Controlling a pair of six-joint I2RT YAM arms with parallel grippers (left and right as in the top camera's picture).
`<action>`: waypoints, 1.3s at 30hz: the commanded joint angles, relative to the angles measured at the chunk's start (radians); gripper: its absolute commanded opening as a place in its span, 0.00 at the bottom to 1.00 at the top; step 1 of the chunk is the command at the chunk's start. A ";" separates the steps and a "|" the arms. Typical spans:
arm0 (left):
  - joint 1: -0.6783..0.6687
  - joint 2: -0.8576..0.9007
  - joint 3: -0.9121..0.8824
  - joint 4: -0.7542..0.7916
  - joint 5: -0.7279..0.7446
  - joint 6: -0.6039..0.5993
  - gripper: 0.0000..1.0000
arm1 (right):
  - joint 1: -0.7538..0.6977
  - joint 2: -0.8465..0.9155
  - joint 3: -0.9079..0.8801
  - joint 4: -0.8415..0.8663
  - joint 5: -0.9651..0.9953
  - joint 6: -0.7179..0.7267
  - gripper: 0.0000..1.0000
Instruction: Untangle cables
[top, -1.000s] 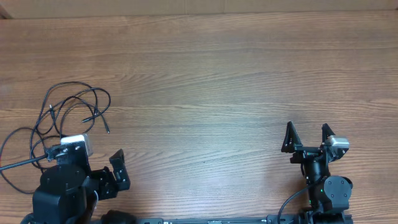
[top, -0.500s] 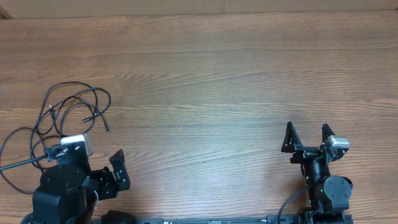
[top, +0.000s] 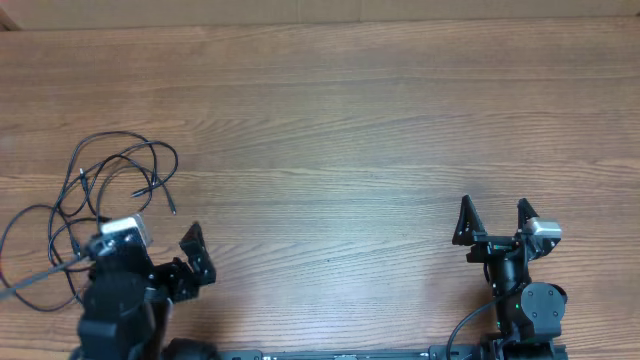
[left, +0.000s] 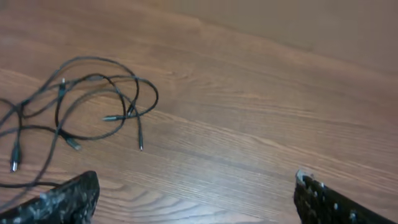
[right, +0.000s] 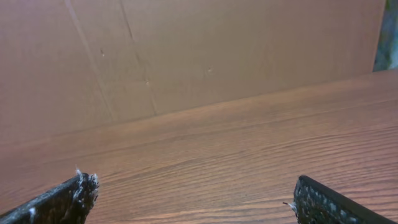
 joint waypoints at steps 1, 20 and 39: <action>0.053 -0.117 -0.201 0.150 0.093 0.040 1.00 | 0.005 -0.007 -0.011 0.003 -0.005 -0.005 1.00; 0.162 -0.450 -0.819 1.059 0.235 0.172 1.00 | 0.005 -0.007 -0.011 0.003 -0.005 -0.005 1.00; 0.162 -0.450 -0.932 0.953 0.206 0.175 1.00 | 0.005 -0.007 -0.011 0.003 -0.005 -0.005 1.00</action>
